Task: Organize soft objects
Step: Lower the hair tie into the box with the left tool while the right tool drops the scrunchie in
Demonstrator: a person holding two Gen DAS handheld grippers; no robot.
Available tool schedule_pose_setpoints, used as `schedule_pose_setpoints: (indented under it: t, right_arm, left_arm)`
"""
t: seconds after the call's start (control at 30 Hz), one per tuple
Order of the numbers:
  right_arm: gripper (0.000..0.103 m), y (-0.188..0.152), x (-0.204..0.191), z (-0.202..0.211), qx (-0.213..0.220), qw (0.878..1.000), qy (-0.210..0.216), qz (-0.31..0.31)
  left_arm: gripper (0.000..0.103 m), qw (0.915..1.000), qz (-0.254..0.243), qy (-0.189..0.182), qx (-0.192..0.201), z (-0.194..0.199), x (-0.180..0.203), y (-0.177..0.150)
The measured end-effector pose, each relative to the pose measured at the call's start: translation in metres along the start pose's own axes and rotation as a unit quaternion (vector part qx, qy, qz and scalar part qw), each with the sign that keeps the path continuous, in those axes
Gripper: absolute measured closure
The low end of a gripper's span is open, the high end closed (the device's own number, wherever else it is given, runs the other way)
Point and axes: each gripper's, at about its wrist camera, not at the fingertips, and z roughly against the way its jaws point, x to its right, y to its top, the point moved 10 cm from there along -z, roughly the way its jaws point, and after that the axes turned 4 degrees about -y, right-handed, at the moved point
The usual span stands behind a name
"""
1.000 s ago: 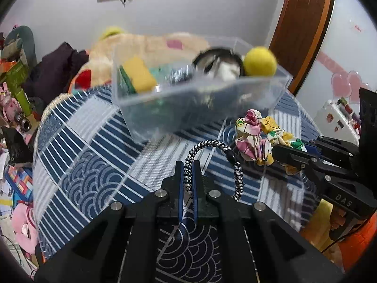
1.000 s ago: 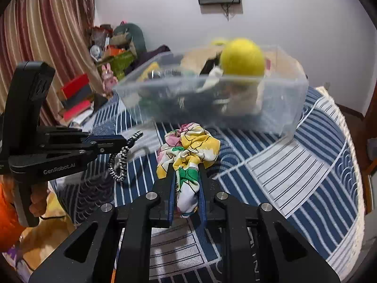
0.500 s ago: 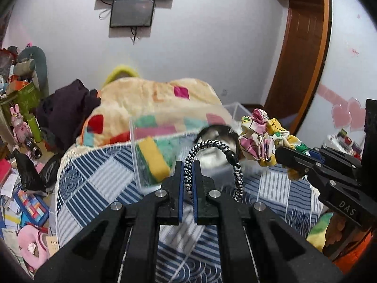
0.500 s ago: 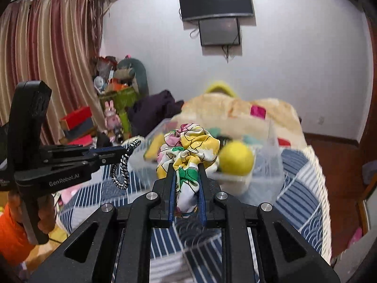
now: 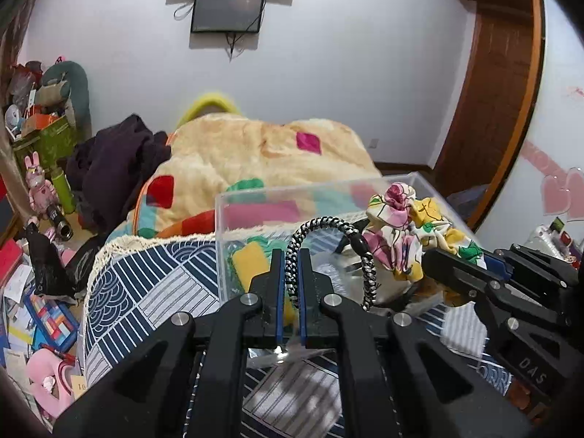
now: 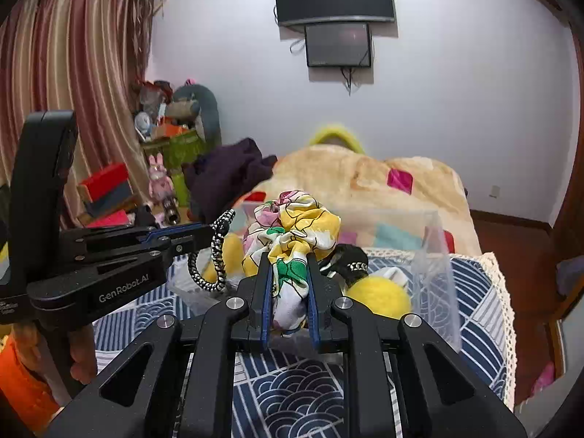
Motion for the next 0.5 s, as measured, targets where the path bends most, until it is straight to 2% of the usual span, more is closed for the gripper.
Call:
schedule_pose_setpoints:
  t: [0.23, 0.37, 0.5]
  right_arm:
    - [0.087, -0.019, 0.0, -0.025, -0.04, 0.999, -0.004, 0.006]
    - [0.086, -0.022, 0.0, -0.025, -0.045, 0.999, -0.007, 0.011]
    - [0.079, -0.022, 0.002, -0.022, -0.046, 0.999, -0.007, 0.01]
  left_arm:
    - [0.098, 0.9994, -0.009, 0.013, -0.03, -0.025, -0.006, -0.013]
    - [0.098, 0.9992, -0.021, 0.019, -0.029, -0.026, -0.002, -0.016]
    - [0.097, 0.9993, -0.021, 0.015, -0.028, -0.02, 0.001, -0.016]
